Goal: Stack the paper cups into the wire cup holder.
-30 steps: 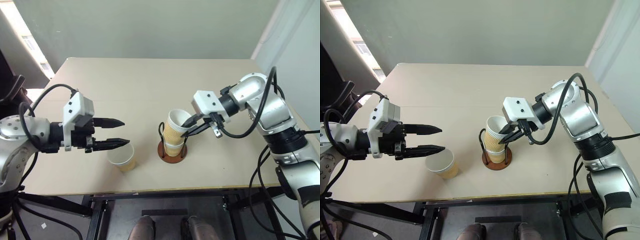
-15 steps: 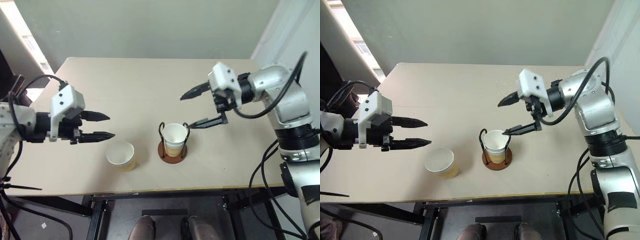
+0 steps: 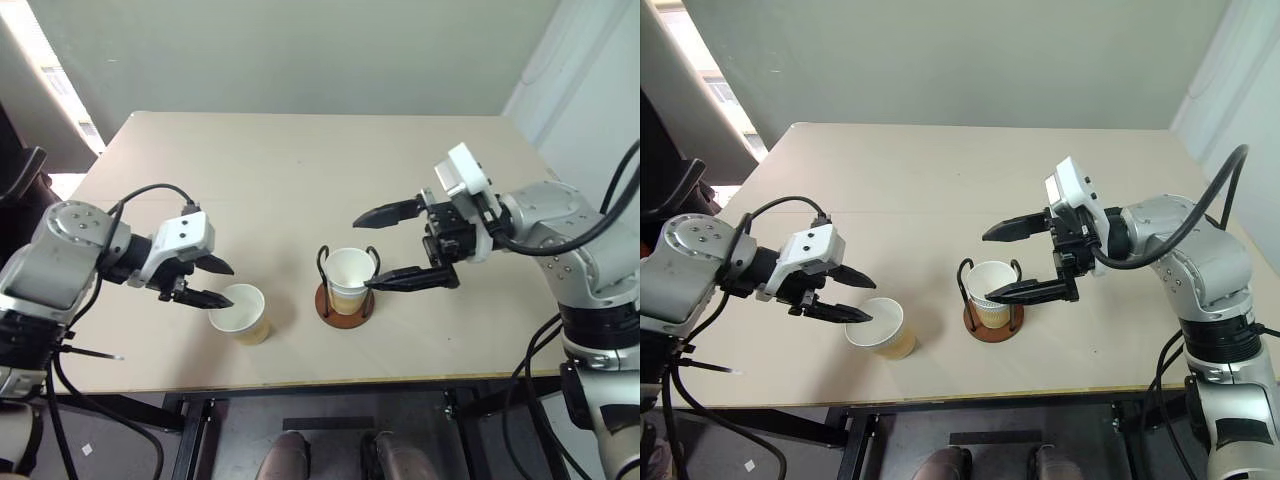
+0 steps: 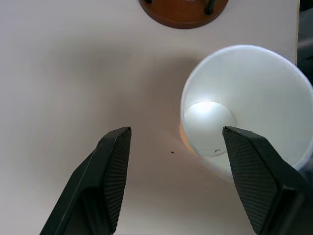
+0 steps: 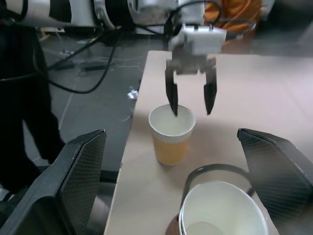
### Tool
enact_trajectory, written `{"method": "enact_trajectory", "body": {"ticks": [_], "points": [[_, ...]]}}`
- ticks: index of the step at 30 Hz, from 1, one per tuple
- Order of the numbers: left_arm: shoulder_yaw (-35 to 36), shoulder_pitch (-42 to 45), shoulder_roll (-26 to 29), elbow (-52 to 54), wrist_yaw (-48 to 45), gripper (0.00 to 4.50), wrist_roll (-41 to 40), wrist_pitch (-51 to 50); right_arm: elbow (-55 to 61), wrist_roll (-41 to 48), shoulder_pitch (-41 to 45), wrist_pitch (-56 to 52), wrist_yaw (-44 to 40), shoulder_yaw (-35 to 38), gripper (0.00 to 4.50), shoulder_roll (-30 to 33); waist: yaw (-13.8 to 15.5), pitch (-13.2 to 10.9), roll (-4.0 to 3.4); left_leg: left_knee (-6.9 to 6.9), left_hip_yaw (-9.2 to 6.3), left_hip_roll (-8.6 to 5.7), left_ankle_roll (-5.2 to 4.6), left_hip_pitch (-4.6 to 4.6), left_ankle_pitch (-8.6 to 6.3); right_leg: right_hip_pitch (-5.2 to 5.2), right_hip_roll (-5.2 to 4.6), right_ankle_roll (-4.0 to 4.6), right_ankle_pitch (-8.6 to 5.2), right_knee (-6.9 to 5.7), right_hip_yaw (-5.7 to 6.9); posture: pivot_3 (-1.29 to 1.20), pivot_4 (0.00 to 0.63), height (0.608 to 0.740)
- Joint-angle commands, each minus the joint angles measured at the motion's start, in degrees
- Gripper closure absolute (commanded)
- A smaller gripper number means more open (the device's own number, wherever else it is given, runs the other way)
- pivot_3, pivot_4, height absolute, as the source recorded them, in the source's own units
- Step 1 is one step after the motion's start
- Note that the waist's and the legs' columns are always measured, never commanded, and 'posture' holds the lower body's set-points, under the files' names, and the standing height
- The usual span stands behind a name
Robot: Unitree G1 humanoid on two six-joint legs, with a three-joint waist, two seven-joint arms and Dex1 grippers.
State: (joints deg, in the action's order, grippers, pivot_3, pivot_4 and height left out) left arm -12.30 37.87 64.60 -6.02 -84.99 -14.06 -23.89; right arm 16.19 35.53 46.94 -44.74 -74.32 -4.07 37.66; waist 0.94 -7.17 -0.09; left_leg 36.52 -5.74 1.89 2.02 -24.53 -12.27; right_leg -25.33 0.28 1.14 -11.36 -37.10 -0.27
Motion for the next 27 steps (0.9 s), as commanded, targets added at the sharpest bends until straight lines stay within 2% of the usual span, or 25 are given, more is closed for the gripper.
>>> {"method": "enact_trajectory", "body": {"ticks": [1, 3, 6, 13, 20, 23, 27], "points": [[-0.74, 1.97, -1.15, -1.28, -1.47, 1.30, 2.25, 1.39, 2.45, 2.59, -0.09, -0.68, 1.93, 2.63, 0.03, 1.05, -0.07, 0.00, 0.00, 0.01, 0.00, 0.00, -0.01, 0.01, 0.01, 0.00, 0.00, -0.05, 0.03, -0.01, 0.00, 0.00, 0.150, 0.740], [-1.44, 2.45, -1.85, -1.89, -2.15, 1.30, 3.01, 1.69, 2.84, 2.92, -0.22, -0.77, 2.84, 2.88, 0.03, 1.56, -0.09, 0.00, 0.00, 0.01, 0.00, 0.00, -0.03, 0.01, 0.03, 0.00, 0.01, -0.10, 0.06, -0.01, -0.01, 0.00, 0.150, 0.740], [-1.92, 3.00, -2.62, -2.31, -3.34, 1.93, 3.78, 1.92, 3.13, 3.15, -0.39, -0.64, 4.02, 3.00, 0.00, 2.27, -0.08, 0.00, 0.00, 0.02, -0.01, 0.01, -0.06, 0.00, 0.06, 0.00, 0.02, -0.17, 0.10, -0.01, -0.01, 0.00, 0.150, 0.740], [-1.96, 4.75, -3.30, -3.09, -5.18, 4.38, 5.11, 1.91, 3.42, 3.11, -0.67, 0.10, 5.65, 2.84, 0.00, 3.52, -0.07, 0.00, 0.00, 0.11, 0.00, 0.01, -0.11, -0.02, 0.08, 0.02, 0.03, -0.29, 0.17, 0.00, -0.01, 0.00, 0.150, 0.740], [1.19, 7.80, -3.73, -1.40, -7.42, 4.46, -0.05, 0.00, 2.60, 3.87, -0.79, 0.68, 4.47, 3.97, 0.00, 6.18, 0.02, 0.00, 0.00, 0.18, 0.00, 0.01, -0.15, -0.06, 0.10, 0.02, 0.02, -0.36, 0.22, 0.01, -0.01, 0.00, 0.150, 0.740], [2.53, 13.44, -4.62, -2.70, -7.51, 4.46, -3.93, -0.32, 2.39, 4.21, -3.62, 2.11, -0.42, 5.85, 0.00, 11.82, 0.62, 0.00, 0.01, 0.32, -0.02, 0.01, -0.18, -0.23, 0.11, 0.01, 0.03, -0.45, 0.27, 0.07, 0.01, 0.00, 0.150, 0.740], [-1.57, 24.10, -6.24, -6.12, -7.51, 4.46, -8.20, 2.73, 0.96, 3.64, -5.90, 3.86, -2.68, 7.88, 0.00, 16.60, 0.94, 0.01, 0.01, 0.59, -0.02, -0.01, -0.31, -0.45, 0.04, 0.00, 0.01, -0.59, 0.36, 0.19, -0.03, 0.00, 0.150, 0.740]]}}
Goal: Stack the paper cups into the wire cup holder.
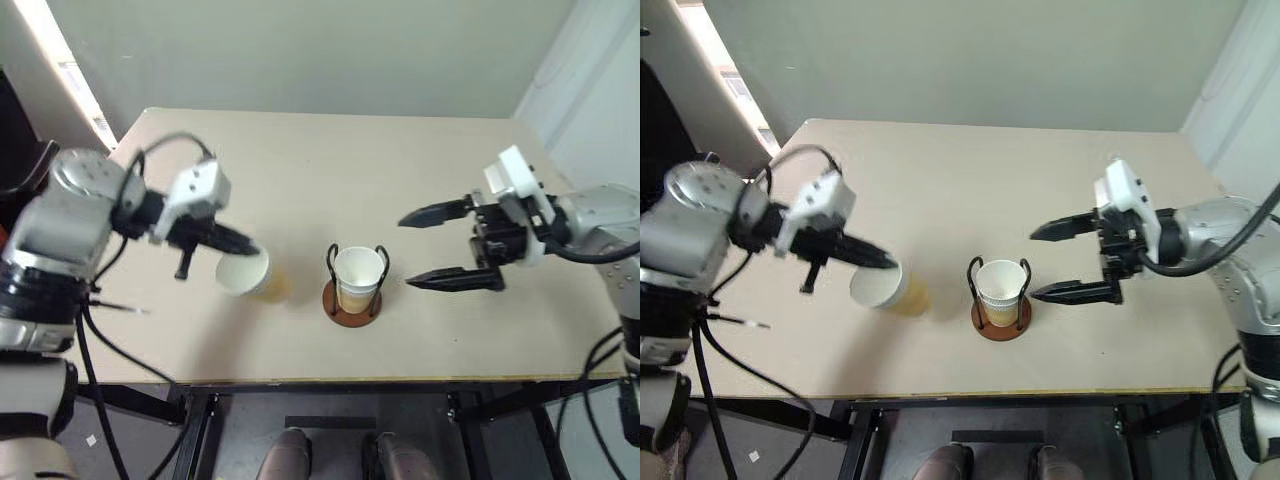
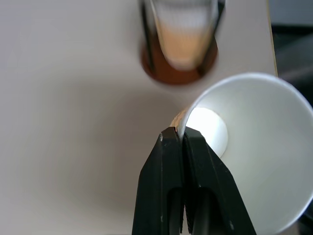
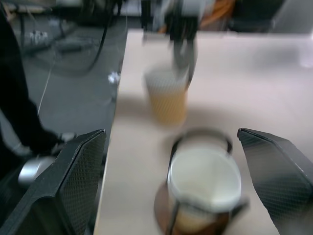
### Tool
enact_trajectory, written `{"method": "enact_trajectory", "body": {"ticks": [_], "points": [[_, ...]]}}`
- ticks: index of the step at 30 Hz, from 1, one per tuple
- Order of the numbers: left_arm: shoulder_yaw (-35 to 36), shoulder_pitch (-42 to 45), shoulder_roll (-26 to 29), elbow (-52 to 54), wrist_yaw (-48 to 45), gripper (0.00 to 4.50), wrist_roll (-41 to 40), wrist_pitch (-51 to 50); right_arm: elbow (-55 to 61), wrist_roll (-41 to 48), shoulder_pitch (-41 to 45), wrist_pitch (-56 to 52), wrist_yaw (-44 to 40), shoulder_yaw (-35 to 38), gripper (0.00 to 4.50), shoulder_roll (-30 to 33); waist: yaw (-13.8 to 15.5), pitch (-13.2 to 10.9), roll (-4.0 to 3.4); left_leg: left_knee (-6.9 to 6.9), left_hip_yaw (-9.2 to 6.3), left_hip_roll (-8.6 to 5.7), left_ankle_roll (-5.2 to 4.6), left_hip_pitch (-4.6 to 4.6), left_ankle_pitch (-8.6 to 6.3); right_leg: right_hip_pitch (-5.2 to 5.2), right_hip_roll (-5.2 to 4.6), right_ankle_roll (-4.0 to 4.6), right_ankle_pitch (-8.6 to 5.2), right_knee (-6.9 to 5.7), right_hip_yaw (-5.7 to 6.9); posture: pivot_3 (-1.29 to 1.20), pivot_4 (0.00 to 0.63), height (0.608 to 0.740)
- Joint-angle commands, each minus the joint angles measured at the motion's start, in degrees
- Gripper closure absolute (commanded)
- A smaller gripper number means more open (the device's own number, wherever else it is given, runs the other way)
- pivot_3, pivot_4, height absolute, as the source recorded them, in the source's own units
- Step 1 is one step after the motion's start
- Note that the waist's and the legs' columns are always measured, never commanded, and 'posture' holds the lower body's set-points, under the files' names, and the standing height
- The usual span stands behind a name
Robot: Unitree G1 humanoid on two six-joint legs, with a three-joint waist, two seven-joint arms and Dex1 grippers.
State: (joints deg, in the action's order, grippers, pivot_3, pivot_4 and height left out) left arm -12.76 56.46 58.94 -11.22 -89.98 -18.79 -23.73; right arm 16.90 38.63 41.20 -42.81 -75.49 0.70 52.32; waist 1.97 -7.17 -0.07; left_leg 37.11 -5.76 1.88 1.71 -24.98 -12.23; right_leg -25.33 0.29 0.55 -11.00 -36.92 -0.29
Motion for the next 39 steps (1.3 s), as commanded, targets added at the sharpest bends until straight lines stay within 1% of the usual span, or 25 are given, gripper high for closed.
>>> {"method": "enact_trajectory", "body": {"ticks": [1, 2, 5, 9, 11, 13, 16, 19, 21, 25, 28, 32, 34, 39], "points": [[-2.46, 7.18, -0.81, -1.49, -2.52, 4.46, -4.32, 3.43, 0.16, 0.51, -0.31, 2.17, -1.49, 3.22, 0.00, 2.28, -0.15, 0.00, 0.00, 0.01, 0.05, -0.03, -0.03, 0.03, -0.02, 0.01, -0.02, -0.02, 0.01, 0.01, -0.04, 0.00, 0.150, 0.740], [-4.02, 8.92, -1.12, -2.19, -2.52, 4.46, -5.12, 4.50, -0.02, 0.49, -0.26, 2.30, -1.34, 3.22, 0.00, 2.44, -0.23, 0.01, -0.02, 0.02, 0.10, -0.04, -0.06, 0.06, -0.03, 0.02, -0.03, -0.07, 0.04, 0.01, -0.10, 0.00, 0.150, 0.740], [-11.27, 18.14, -3.72, -5.60, -2.52, 4.46, -9.56, 8.57, -0.18, 0.28, -0.29, 2.82, -0.98, 3.38, 0.00, 3.02, -0.28, 0.00, -0.01, 0.04, 0.12, -0.04, -0.13, 0.08, 0.01, 0.05, -0.03, -0.15, 0.07, -0.01, -0.11, 0.00, 0.150, 0.740], [-23.01, 28.67, -8.64, -14.43, -2.52, 4.46, -11.22, 16.55, 0.97, 0.33, -1.16, 3.04, 0.18, 3.61, 0.00, 3.10, -0.23, 0.00, -0.01, 0.09, 0.17, -0.05, -0.22, 0.01, 0.07, 0.06, -0.04, -0.31, 0.17, 0.07, -0.13, 0.00, 0.150, 0.740], [-26.28, 31.64, -11.05, -18.87, -2.52, 4.46, -11.52, 19.73, 1.90, 0.46, -1.78, 2.81, 1.15, 3.81, 0.00, 3.06, -0.22, -0.01, -0.02, 0.10, 0.21, -0.06, -0.30, 0.00, 0.03, 0.09, -0.07, -0.45, 0.17, 0.10, -0.21, 0.00, 0.150, 0.740], [-28.07, 33.98, -13.10, -23.00, -2.52, 4.46, -12.23, 22.08, 2.93, 0.94, -2.70, 2.39, 2.01, 4.38, 0.00, 3.24, -0.16, -0.03, -0.06, 0.14, 0.33, -0.10, -0.40, 0.01, -0.03, 0.13, -0.09, -0.66, 0.08, 0.07, -0.28, 0.00, 0.150, 0.740], [-31.46, 35.05, -14.76, -24.44, -2.52, 4.46, -15.62, 23.26, 4.81, 1.70, -4.56, 1.71, 3.03, 5.60, 0.00, 3.92, -0.24, -0.05, -0.09, 0.32, 0.41, -0.09, -0.54, -0.07, -0.14, 0.14, -0.09, -0.87, 0.01, 0.08, -0.34, 0.00, 0.150, 0.740], [-34.05, 35.24, -15.47, -24.38, -2.52, 4.46, -17.61, 24.24, 5.88, 2.48, -5.47, 1.10, 3.95, 6.52, 0.00, 4.49, -0.19, -0.08, -0.14, 0.81, 0.47, -0.08, -0.58, -0.27, -0.23, 0.13, -0.04, -1.12, -0.13, 0.05, -0.42, 0.00, 0.150, 0.740], [-34.26, 35.39, -16.66, -24.35, -2.52, 4.46, -19.45, 23.75, 6.80, 3.07, -6.31, 0.54, 4.80, 7.41, 0.00, 4.84, -0.02, -0.09, -0.15, 1.08, 0.52, -0.10, -0.43, -0.40, -0.33, 0.13, 0.05, -1.28, -0.20, 0.06, -0.56, 0.00, 0.150, 0.740], [-35.63, 35.36, -16.99, -23.72, -2.52, 4.46, -20.78, 24.09, 8.13, 3.94, -7.54, -0.24, 6.38, 8.23, 0.00, 5.35, 0.43, -0.09, -0.15, 1.48, 0.67, -0.19, -0.40, -0.54, -0.53, 0.13, 0.13, -1.71, -0.30, 0.13, -1.07, 0.00, 0.150, 0.740], [-36.39, 35.27, -17.61, -23.75, -2.52, 4.46, -20.98, 24.37, 8.97, 4.35, -8.41, -0.54, 7.28, 8.67, 0.00, 5.62, 0.54, -0.09, -0.16, 1.87, 0.78, -0.14, -0.61, -0.62, -0.82, 0.15, 0.17, -1.87, -0.35, 0.13, -1.30, 0.00, 0.150, 0.740], [-38.70, 34.65, -19.22, -25.23, -2.52, 4.46, -18.48, 26.49, 9.91, 5.03, -9.27, -0.93, 8.67, 9.43, 0.00, 5.79, 0.61, -0.09, -0.16, 2.08, 1.14, -0.14, -0.90, -0.61, -1.03, 0.16, 0.13, -2.01, -0.31, 0.14, -1.46, 0.00, 0.150, 0.740], [-38.83, 34.54, -19.70, -25.74, -2.52, 4.46, -18.13, 27.02, 10.13, 5.12, -9.58, -1.01, 9.03, 9.57, 0.00, 6.02, 0.60, -0.09, -0.16, 2.12, 1.25, -0.13, -1.38, -0.57, -1.31, 0.16, 0.06, -2.05, -0.28, 0.13, -1.51, 0.00, 0.150, 0.740], [-39.00, 34.33, -20.49, -26.12, -2.52, 4.46, -16.77, 28.75, 10.51, 5.53, -9.82, -1.05, 9.80, 9.54, 0.00, 6.44, 0.51, -0.09, -0.17, 2.09, 1.45, -0.13, -1.44, -0.45, -1.34, 0.17, 0.04, -2.07, -0.27, 0.09, -1.55, 0.00, 0.150, 0.740]]}}
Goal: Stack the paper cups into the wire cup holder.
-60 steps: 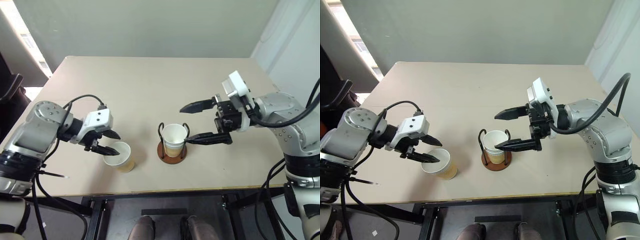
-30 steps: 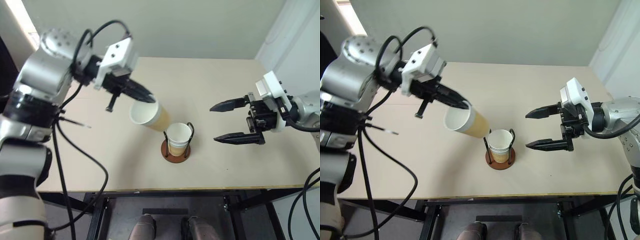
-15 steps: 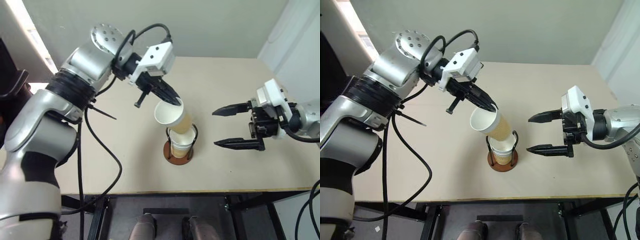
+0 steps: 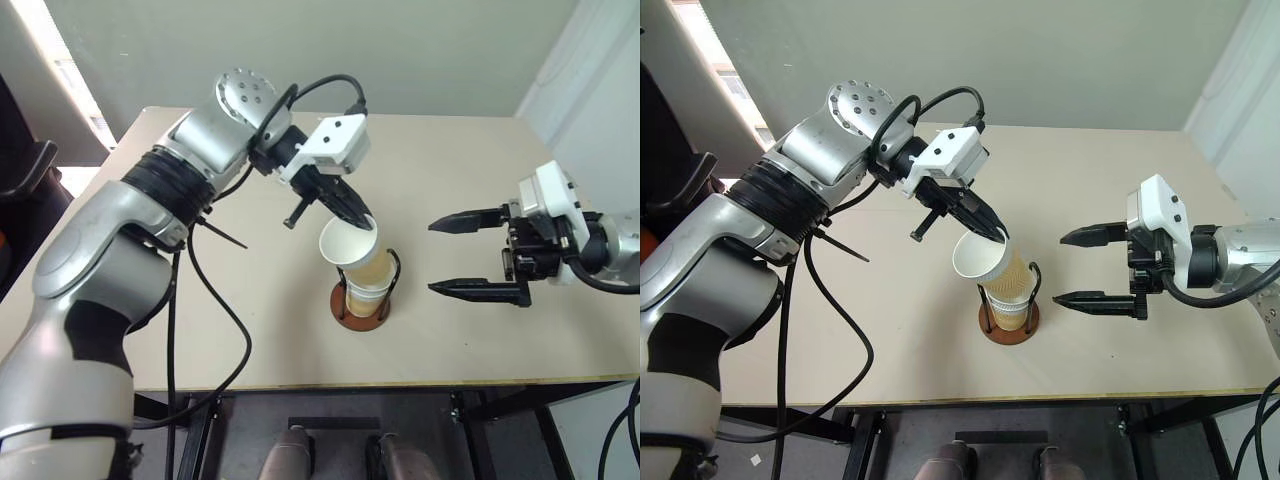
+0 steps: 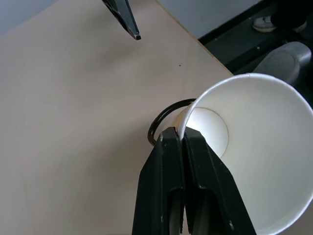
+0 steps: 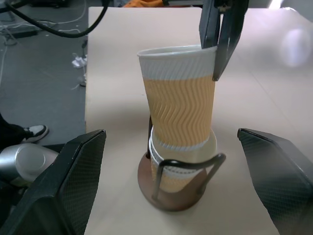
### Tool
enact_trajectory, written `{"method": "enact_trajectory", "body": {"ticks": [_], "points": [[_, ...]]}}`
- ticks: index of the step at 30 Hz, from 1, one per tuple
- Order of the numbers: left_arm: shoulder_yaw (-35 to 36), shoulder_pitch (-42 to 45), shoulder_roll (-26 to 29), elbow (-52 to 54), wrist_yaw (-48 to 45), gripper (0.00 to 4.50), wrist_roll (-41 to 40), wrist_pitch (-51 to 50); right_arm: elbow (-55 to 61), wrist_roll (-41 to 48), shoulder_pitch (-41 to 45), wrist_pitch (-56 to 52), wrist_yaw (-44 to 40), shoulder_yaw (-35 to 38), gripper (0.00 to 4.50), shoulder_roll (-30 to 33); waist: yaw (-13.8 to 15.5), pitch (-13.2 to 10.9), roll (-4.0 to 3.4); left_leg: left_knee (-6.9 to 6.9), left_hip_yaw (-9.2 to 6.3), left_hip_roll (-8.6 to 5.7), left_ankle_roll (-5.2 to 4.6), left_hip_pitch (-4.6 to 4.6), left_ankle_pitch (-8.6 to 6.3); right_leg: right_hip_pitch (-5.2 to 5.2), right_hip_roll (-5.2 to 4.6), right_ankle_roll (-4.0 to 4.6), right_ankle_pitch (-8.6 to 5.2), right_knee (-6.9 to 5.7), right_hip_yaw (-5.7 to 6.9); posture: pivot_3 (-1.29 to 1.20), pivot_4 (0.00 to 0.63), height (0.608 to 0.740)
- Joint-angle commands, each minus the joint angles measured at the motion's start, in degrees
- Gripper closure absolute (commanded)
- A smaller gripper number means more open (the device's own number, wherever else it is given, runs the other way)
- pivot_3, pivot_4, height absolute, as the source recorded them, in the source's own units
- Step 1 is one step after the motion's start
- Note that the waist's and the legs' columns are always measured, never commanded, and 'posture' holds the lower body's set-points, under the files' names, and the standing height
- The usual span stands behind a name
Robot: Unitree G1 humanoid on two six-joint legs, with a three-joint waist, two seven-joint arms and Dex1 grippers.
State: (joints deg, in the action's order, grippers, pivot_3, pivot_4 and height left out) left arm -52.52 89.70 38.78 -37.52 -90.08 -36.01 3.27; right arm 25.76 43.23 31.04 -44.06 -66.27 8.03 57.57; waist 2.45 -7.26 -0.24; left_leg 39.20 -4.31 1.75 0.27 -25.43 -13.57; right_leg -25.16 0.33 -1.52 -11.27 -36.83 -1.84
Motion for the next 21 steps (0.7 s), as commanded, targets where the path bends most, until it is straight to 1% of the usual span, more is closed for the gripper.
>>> {"method": "enact_trajectory", "body": {"ticks": [1, 8, 9, 12, 14, 18, 21], "points": [[0.80, 1.06, -0.56, 0.00, -2.42, 4.46, 0.99, 2.19, 1.65, 0.86, 0.30, 0.28, 0.65, 2.15, 0.00, 1.29, 0.02, 0.00, 0.00, 0.01, -0.01, 0.00, 0.00, 0.00, 0.00, 0.00, 0.00, 0.00, 0.00, 0.00, -0.01, 0.00, 0.150, 0.740], [1.27, 0.59, -1.89, -1.48, -2.42, 4.46, 3.84, 3.89, 2.01, 1.57, -0.19, 0.50, 0.88, 2.59, 0.00, 1.89, 0.10, 0.00, 0.00, 0.05, 0.06, -0.01, -0.03, 0.01, 0.00, 0.03, -0.04, -0.04, 0.02, 0.01, -0.02, 0.00, 0.150, 0.740], [1.25, 0.51, -2.06, -1.59, -2.42, 4.28, 4.11, 3.99, 2.04, 1.61, -0.24, 0.52, 0.98, 2.60, 0.00, 1.88, 0.09, 0.00, 0.00, 0.05, 0.05, -0.01, -0.03, 0.01, 0.00, 0.03, -0.05, -0.04, 0.02, 0.01, -0.03, 0.00, 0.150, 0.740], [1.41, 0.51, -2.38, -1.89, -2.42, 3.51, 4.44, 4.02, 2.22, 1.72, -0.23, 0.46, 1.35, 2.59, 0.00, 1.70, 0.10, 0.00, 0.00, 0.05, 0.06, 0.00, -0.03, 0.01, 0.00, 0.02, -0.06, -0.04, 0.02, 0.01, -0.04, 0.00, 0.150, 0.740], [1.58, 0.60, -2.74, -2.38, -2.42, 2.82, 4.71, 4.17, 2.27, 1.67, -0.40, 0.57, 1.54, 2.55, 0.00, 1.59, 0.12, 0.00, 0.00, 0.05, 0.08, -0.01, -0.03, 0.01, 0.00, 0.03, -0.06, -0.05, 0.02, 0.01, -0.03, 0.00, 0.150, 0.740], [4.59, 0.75, -5.62, -6.06, -2.42, 1.39, 7.40, 5.92, 2.48, 1.66, -0.80, 0.74, 2.09, 2.52, 0.00, 1.23, 0.24, 0.00, 0.00, 0.09, 0.07, -0.01, -0.03, 0.00, 0.00, 0.04, -0.08, -0.08, 0.04, 0.01, -0.03, 0.00, 0.150, 0.740], [5.98, 0.75, -6.80, -7.58, -2.42, 0.34, 8.64, 6.83, 2.63, 1.74, -0.89, 0.78, 2.50, 2.43, 0.00, 1.06, 0.21, 0.00, 0.00, 0.15, 0.12, -0.02, -0.07, 0.00, -0.02, 0.05, -0.09, -0.12, 0.06, 0.01, -0.05, 0.00, 0.150, 0.740]]}}
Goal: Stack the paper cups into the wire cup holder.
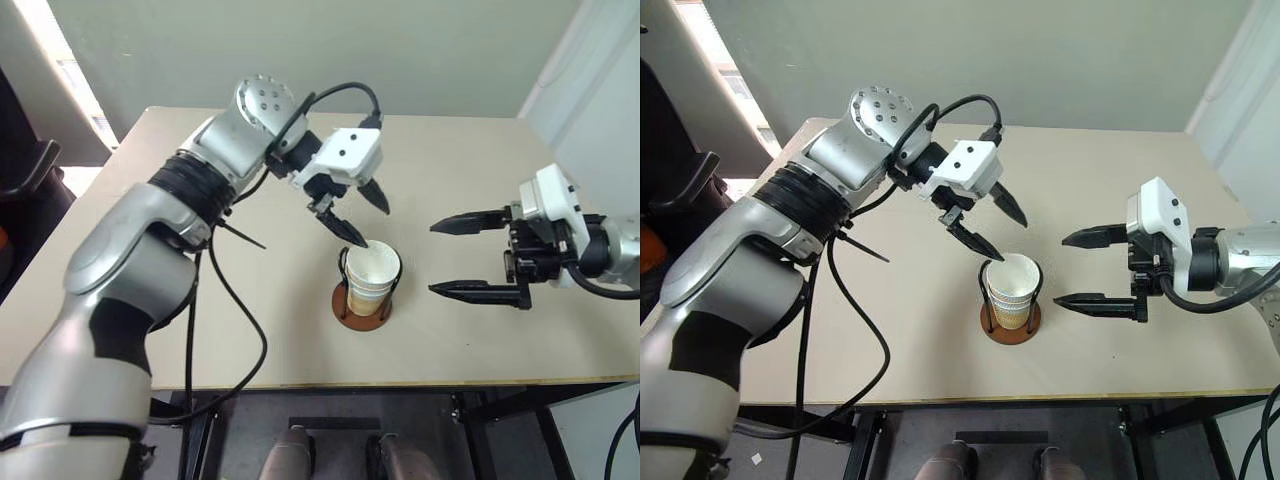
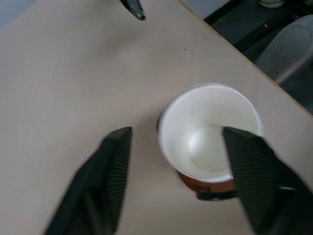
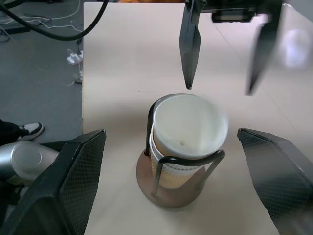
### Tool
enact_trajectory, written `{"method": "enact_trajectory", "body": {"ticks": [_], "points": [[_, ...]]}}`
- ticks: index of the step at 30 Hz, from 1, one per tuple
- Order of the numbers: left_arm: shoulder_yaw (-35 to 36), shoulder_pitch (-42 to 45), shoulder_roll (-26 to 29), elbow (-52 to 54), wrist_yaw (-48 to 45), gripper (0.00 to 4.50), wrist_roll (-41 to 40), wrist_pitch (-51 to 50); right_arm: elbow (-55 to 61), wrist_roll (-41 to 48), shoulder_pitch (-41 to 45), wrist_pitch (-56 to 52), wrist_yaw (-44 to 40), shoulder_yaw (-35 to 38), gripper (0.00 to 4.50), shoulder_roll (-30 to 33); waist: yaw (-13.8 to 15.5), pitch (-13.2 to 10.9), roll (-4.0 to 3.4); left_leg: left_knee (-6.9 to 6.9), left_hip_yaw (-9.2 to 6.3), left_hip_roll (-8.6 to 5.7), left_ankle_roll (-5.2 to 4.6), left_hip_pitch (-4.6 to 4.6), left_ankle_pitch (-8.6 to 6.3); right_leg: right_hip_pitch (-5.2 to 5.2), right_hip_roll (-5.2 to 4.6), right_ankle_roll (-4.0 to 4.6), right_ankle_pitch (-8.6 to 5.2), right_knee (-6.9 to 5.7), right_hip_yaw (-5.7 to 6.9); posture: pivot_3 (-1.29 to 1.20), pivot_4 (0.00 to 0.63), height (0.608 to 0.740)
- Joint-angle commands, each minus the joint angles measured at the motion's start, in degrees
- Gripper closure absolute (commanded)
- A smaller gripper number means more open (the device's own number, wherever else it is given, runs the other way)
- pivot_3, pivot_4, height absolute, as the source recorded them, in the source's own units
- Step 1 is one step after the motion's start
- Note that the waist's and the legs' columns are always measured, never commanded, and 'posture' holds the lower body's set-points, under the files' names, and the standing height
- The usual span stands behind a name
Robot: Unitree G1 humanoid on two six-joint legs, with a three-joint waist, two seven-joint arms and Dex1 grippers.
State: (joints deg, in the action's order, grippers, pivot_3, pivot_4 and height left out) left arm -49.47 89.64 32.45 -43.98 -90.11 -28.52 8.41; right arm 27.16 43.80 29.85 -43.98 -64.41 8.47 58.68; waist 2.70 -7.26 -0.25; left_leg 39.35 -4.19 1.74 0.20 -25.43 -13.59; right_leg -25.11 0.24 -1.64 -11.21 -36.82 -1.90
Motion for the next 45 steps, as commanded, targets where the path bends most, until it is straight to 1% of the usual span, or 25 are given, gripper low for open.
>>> {"method": "enact_trajectory", "body": {"ticks": [1, 5, 6, 7, 10, 12, 14, 16, 19, 22, 24, 26, 27, 32, 37, 45], "points": [[3.75, 0.84, -1.05, -1.83, -2.39, 0.34, 1.68, 2.10, 1.23, 1.19, 0.27, 0.71, 0.74, 1.96, 0.00, -0.07, -0.02, 0.00, 0.00, 0.01, 0.02, 0.00, 0.00, 0.01, 0.00, 0.00, 0.01, 0.00, 0.00, 0.00, 0.00, 0.00, 0.150, 0.740], [9.11, 1.86, -3.55, -6.25, -2.39, 0.34, 4.69, 2.31, 1.13, 1.62, -0.11, 0.87, 0.38, 2.15, 0.00, -0.01, 0.00, 0.00, 0.00, 0.07, 0.01, 0.00, -0.04, 0.00, -0.02, 0.03, 0.01, -0.05, 0.02, 0.00, -0.01, 0.00, 0.150, 0.740], [9.73, 1.67, -2.96, -6.12, -2.39, 0.34, 4.96, 1.84, 0.89, 1.84, -0.02, 1.02, -0.30, 2.00, 0.00, 0.14, -0.02, 0.00, 0.00, 0.09, 0.03, 0.00, -0.04, 0.00, -0.02, 0.03, 0.01, -0.06, 0.02, 0.01, -0.01, 0.00, 0.150, 0.740], [9.78, 0.91, -1.13, -4.93, -2.39, 0.34, 4.82, 1.28, 0.30, 1.61, 0.40, 1.43, -1.34, 1.33, 0.00, 0.39, -0.02, 0.00, 0.00, 0.11, 0.05, -0.01, -0.05, 0.00, -0.03, 0.03, 0.02, -0.07, 0.03, 0.01, -0.02, 0.00, 0.150, 0.740], [11.62, -3.31, 6.99, 0.79, -2.39, 0.34, 1.97, -4.38, -4.30, -0.68, 3.03, 3.73, -4.27, -1.52, 0.00, 0.27, -0.85, 0.06, -0.09, 0.10, 0.08, -0.02, -0.04, 0.02, -0.03, 0.03, 0.08, -0.09, 0.02, 0.03, -0.05, 0.00, 0.150, 0.740], [13.18, -7.58, 13.40, 5.92, -2.39, 0.34, -0.58, -9.21, -8.64, -2.23, 4.97, 5.45, -6.12, -2.98, 0.00, -0.28, -1.65, 0.07, -0.11, 0.07, 0.18, 0.00, 0.02, 0.16, -0.03, 0.05, 0.30, -0.09, 0.02, 0.02, -0.32, 0.00, 0.150, 0.740], [15.88, -13.61, 20.31, 11.10, -2.39, 0.34, -2.51, -13.91, -13.46, -3.39, 6.74, 6.83, -8.40, -4.04, 0.00, -0.68, -1.96, 0.08, -0.14, -0.05, 0.19, 0.05, 0.07, 0.29, 0.00, 0.05, 0.42, -0.09, 0.02, 0.01, -0.52, 0.00, 0.150, 0.740], [20.68, -20.85, 26.43, 15.52, -2.39, 0.34, -3.06, -18.51, -18.55, -4.45, 7.87, 7.97, -10.87, -4.53, 0.00, -0.74, -2.11, 0.09, -0.15, -0.18, 0.19, 0.05, 0.16, 0.43, 0.06, 0.03, 0.58, -0.10, 0.01, -0.01, -0.73, 0.00, 0.150, 0.740], [30.45, -34.44, 34.58, 22.90, 0.07, 0.34, -6.14, -25.51, -25.16, -6.67, 8.35, 9.32, -14.08, -5.26, 0.00, -0.03, -2.09, 0.09, -0.15, -0.25, 0.21, 0.08, 0.27, 0.47, 0.12, -0.07, 0.63, -0.08, 0.00, -0.04, -1.06, 0.00, 0.150, 0.740], [40.73, -49.62, 39.66, 29.94, 4.84, 0.34, -9.66, -30.95, -30.32, -8.54, 9.39, 9.23, -15.28, -5.73, 0.00, 0.06, -1.95, 0.09, -0.15, -0.26, 0.23, 0.07, 0.31, 0.45, 0.14, -0.12, 0.59, 0.04, -0.07, -0.06, -1.13, 0.00, 0.150, 0.740], [45.76, -57.19, 40.57, 33.13, 6.99, 0.34, -9.99, -32.75, -32.39, -9.93, 10.13, 9.72, -15.85, -6.43, 0.00, -0.10, -1.82, 0.10, -0.16, -0.26, 0.26, 0.06, 0.12, 0.51, 0.03, -0.05, 0.53, 0.22, -0.17, -0.14, -1.18, 0.00, 0.150, 0.740], [50.21, -62.74, 40.28, 35.31, 8.43, 0.34, -10.37, -34.15, -34.74, -10.58, 11.74, 10.66, -17.12, -6.84, 0.00, -0.93, -1.72, 0.10, -0.16, -0.30, 0.25, 0.06, -0.01, 0.55, -0.01, -0.06, 0.52, 0.55, -0.31, -0.22, -1.19, 0.00, 0.150, 0.740], [52.60, -64.76, 40.24, 36.31, 8.90, 0.34, -10.94, -35.14, -36.25, -11.53, 13.13, 11.49, -17.98, -7.68, 0.00, -1.42, -1.80, 0.10, -0.16, -0.32, 0.25, 0.07, -0.01, 0.57, -0.01, -0.08, 0.53, 0.85, -0.41, -0.27, -1.19, 0.00, 0.150, 0.740], [60.31, -70.36, 41.44, 38.47, 8.18, 0.34, -10.83, -37.63, -40.35, -14.15, 16.98, 13.06, -21.27, -9.68, 0.00, -2.50, -2.35, 0.11, -0.14, -0.70, 0.28, 0.07, 0.09, 0.89, 0.05, -0.17, 0.55, 1.52, -0.03, -0.28, -1.19, 0.00, 0.150, 0.740], [62.81, -71.47, 40.73, 39.06, 7.98, 0.34, -9.81, -38.81, -42.42, -15.94, 18.10, 13.80, -22.89, -10.18, 0.00, -3.77, -2.52, 0.11, -0.14, -1.10, 0.32, 0.09, 0.08, 1.40, 0.18, 0.06, 0.56, 1.76, -0.04, -0.29, -1.25, 0.00, 0.150, 0.740], [63.99, -71.68, 39.34, 40.27, 7.92, 0.34, -9.80, -39.99, -43.35, -17.36, 18.71, 13.91, -23.01, -10.32, 0.00, -5.83, -2.67, 0.11, -0.15, -1.32, 0.31, 0.09, 0.17, 1.39, 0.13, -0.15, 0.60, 1.85, -0.05, -0.35, -1.29, 0.00, 0.150, 0.740]]}}
